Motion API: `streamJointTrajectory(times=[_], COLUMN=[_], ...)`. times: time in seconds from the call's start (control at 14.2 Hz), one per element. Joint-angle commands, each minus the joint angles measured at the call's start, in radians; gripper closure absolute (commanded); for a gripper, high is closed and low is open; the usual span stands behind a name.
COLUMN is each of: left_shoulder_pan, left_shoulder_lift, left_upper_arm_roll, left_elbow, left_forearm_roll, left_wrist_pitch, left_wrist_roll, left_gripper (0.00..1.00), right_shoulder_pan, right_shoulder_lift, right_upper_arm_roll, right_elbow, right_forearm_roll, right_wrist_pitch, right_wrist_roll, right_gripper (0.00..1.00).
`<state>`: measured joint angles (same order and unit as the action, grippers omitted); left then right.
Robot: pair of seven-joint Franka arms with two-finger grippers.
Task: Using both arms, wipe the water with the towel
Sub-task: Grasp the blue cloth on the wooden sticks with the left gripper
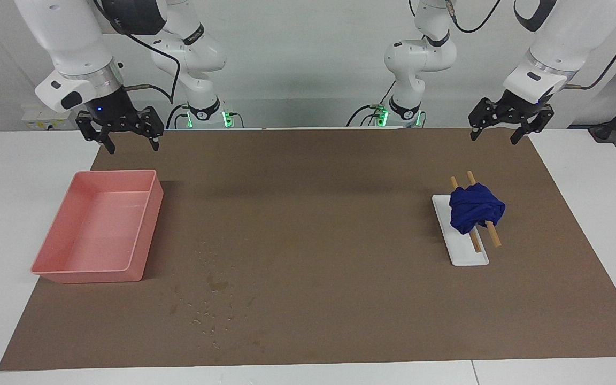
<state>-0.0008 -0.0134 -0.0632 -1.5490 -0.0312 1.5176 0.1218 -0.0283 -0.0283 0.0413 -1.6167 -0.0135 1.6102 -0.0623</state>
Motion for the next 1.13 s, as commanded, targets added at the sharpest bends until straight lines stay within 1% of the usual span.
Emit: streamJointTrajectory(times=[0.0,0.35,0.42,0.49,0.57,0.64,0.71,0.78,0.92,0.99,1.06], left_shoulder_pan=[0.015,0.015,0.018,0.018,0.019,0.019,0.028,0.039,0.042,0.041,0.041], left_shoulder_lift=[-0.023,-0.023,-0.037,-0.065,-0.082,-0.086,-0.070,-0.022,0.054,0.071,0.069], left_upper_arm_roll=[-0.010,-0.009,-0.006,-0.003,-0.001,0.000,-0.001,-0.001,-0.001,-0.001,-0.001], left_elbow=[-0.031,-0.036,-0.069,-0.127,-0.196,-0.262,-0.281,-0.284,-0.287,-0.317,-0.368], left_forearm_roll=[0.013,0.013,0.013,0.014,0.017,0.049,0.091,0.105,0.135,0.161,0.166], left_wrist_pitch=[0.019,0.019,0.036,0.092,0.205,0.311,0.367,0.410,0.484,0.516,0.544], left_wrist_roll=[-0.004,-0.004,-0.007,-0.007,-0.004,-0.005,-0.007,-0.014,-0.117,-0.179,-0.239], left_gripper=[0.00,0.00,0.00,0.00,0.00,0.00,0.00,0.00,0.00,0.00,0.00], right_shoulder_pan=[-0.010,-0.010,-0.010,-0.010,-0.010,-0.010,-0.010,-0.010,-0.010,-0.009,-0.009], right_shoulder_lift=[-0.012,-0.012,-0.012,-0.012,-0.012,-0.012,-0.013,-0.013,-0.012,-0.013,-0.013], right_upper_arm_roll=[0.003,0.003,0.003,0.003,0.003,0.003,0.003,0.003,0.003,0.003,0.005], right_elbow=[-0.005,-0.006,-0.006,-0.006,-0.006,-0.006,-0.008,-0.008,-0.006,-0.006,-0.005], right_forearm_roll=[0.017,0.017,0.017,0.017,0.017,0.018,0.018,0.018,0.017,0.017,0.017], right_wrist_pitch=[0.002,-0.006,-0.003,-0.004,-0.009,-0.012,-0.012,-0.012,-0.012,-0.012,-0.012], right_wrist_roll=[-0.014,-0.014,-0.016,-0.016,-0.016,-0.016,-0.016,-0.016,-0.016,-0.016,-0.016], right_gripper=[0.00,0.00,0.00,0.00,0.00,0.00,0.00,0.00,0.00,0.00,0.00])
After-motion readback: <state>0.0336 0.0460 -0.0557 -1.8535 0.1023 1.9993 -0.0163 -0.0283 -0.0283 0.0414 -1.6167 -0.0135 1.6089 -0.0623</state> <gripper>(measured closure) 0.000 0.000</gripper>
